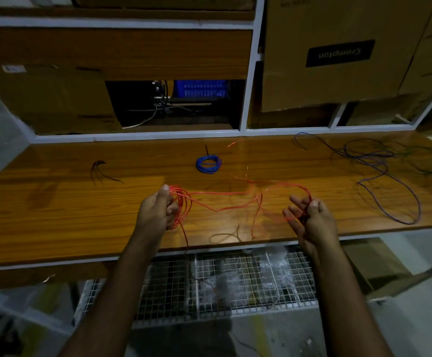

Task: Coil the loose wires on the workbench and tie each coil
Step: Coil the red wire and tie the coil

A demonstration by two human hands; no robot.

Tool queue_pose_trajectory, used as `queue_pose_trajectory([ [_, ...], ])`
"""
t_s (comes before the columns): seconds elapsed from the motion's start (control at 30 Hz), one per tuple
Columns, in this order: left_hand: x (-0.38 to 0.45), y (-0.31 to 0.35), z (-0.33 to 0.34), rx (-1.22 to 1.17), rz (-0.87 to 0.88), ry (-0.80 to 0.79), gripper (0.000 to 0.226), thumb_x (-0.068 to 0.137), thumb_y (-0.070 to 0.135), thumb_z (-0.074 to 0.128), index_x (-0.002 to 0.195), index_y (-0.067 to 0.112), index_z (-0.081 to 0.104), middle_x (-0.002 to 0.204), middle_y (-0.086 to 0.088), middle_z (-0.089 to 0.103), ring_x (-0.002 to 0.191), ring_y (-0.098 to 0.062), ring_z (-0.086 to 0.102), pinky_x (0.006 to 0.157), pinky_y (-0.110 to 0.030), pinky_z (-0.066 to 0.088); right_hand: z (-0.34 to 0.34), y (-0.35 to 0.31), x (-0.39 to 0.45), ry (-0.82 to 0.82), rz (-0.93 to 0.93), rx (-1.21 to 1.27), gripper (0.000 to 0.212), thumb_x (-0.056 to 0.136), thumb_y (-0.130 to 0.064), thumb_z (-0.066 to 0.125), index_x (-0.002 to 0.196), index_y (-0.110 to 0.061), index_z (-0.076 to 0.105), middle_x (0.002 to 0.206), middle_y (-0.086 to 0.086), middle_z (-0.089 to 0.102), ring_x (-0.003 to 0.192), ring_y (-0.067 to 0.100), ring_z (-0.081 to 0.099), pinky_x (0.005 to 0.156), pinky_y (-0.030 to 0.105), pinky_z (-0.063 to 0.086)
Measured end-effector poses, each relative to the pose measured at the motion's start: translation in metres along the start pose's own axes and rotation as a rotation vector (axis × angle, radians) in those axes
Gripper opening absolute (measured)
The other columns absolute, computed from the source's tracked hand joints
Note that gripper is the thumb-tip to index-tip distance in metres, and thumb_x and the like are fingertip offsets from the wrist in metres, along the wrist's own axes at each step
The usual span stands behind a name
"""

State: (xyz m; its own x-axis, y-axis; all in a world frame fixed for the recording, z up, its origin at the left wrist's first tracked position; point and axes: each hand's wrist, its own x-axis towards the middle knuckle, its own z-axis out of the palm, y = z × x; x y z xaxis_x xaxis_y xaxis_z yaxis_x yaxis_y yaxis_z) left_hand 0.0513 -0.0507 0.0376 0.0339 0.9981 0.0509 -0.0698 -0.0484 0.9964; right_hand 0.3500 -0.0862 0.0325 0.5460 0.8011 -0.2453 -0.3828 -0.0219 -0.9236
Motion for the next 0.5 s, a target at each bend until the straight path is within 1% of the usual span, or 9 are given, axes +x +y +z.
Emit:
queue_pose_trajectory([
  [0.03,0.000,-0.001,-0.002,-0.015,-0.005,0.008,0.038,0.107,0.036,0.033,0.073,0.020,0.037,0.054,0.009,0.036,0.042,-0.007,0.023,0.040,-0.021,0.020,-0.001,0.002,0.002,0.025,0.020,0.007,0.030,0.110,-0.025,0.024,0.097,-0.014,0.049,0.107,0.008,0.065,0.094,0.022,0.062,0.083,0.040,0.054],
  [0.1,0.001,-0.002,-0.007,-0.040,-0.007,0.028,0.038,0.107,0.035,0.032,0.073,0.020,0.036,0.053,0.010,0.036,0.041,-0.005,0.022,0.039,-0.019,0.020,-0.006,0.005,0.007,0.073,0.028,-0.067,0.028,0.110,-0.025,0.025,0.106,-0.015,0.051,0.113,0.005,0.065,0.101,0.022,0.061,0.089,0.043,0.050],
  [0.2,0.001,-0.002,-0.012,-0.039,0.003,0.064,0.039,0.108,0.034,0.031,0.072,0.019,0.034,0.052,0.010,0.035,0.040,-0.005,0.021,0.038,-0.018,0.019,-0.010,0.010,0.013,0.112,0.008,-0.222,0.027,0.110,-0.025,0.028,0.106,-0.019,0.054,0.117,-0.001,0.064,0.109,0.020,0.057,0.088,0.043,0.043],
  [0.27,0.001,-0.002,-0.014,-0.039,0.010,0.072,0.039,0.108,0.033,0.031,0.072,0.019,0.034,0.052,0.010,0.035,0.040,-0.005,0.021,0.039,-0.018,0.018,-0.012,0.015,0.014,0.180,-0.088,-0.411,0.026,0.109,-0.024,0.032,0.107,-0.016,0.056,0.117,0.003,0.062,0.105,0.019,0.055,0.085,0.039,0.041],
  [0.33,0.000,-0.003,-0.013,-0.033,0.009,0.067,0.039,0.108,0.033,0.031,0.072,0.019,0.034,0.052,0.009,0.035,0.040,-0.005,0.020,0.039,-0.020,0.017,-0.016,0.022,0.016,0.241,-0.230,-0.675,0.028,0.108,-0.024,0.035,0.106,-0.014,0.061,0.112,0.007,0.064,0.096,0.022,0.055,0.080,0.036,0.040],
  [0.37,-0.001,-0.003,-0.012,-0.028,0.005,0.061,0.039,0.108,0.034,0.031,0.072,0.019,0.034,0.052,0.009,0.035,0.040,-0.005,0.020,0.040,-0.022,0.016,-0.019,0.025,0.018,0.237,-0.273,-0.790,0.028,0.107,-0.026,0.036,0.105,-0.015,0.062,0.109,0.009,0.066,0.093,0.025,0.055,0.080,0.038,0.041],
  [0.4,-0.002,-0.004,-0.011,-0.024,0.002,0.053,0.039,0.107,0.034,0.031,0.072,0.019,0.034,0.052,0.008,0.035,0.040,-0.006,0.020,0.040,-0.022,0.015,-0.020,0.029,0.020,0.222,-0.288,-0.882,0.028,0.106,-0.029,0.038,0.105,-0.017,0.063,0.108,0.011,0.066,0.095,0.030,0.057,0.085,0.044,0.044],
  [0.47,-0.003,-0.005,-0.009,-0.020,-0.003,0.043,0.040,0.107,0.034,0.031,0.071,0.019,0.034,0.052,0.008,0.035,0.040,-0.006,0.019,0.040,-0.022,0.015,-0.019,0.032,0.022,0.202,-0.277,-1.007,0.028,0.104,-0.035,0.042,0.112,-0.017,0.062,0.116,0.013,0.065,0.110,0.035,0.056,0.097,0.055,0.043],
  [0.5,-0.004,-0.006,-0.008,-0.021,-0.007,0.041,0.040,0.108,0.034,0.031,0.071,0.019,0.033,0.052,0.008,0.034,0.040,-0.006,0.019,0.039,-0.021,0.015,-0.016,0.032,0.020,0.187,-0.296,-1.030,0.029,0.103,-0.036,0.046,0.117,-0.016,0.061,0.121,0.013,0.063,0.117,0.035,0.054,0.099,0.056,0.042],
])
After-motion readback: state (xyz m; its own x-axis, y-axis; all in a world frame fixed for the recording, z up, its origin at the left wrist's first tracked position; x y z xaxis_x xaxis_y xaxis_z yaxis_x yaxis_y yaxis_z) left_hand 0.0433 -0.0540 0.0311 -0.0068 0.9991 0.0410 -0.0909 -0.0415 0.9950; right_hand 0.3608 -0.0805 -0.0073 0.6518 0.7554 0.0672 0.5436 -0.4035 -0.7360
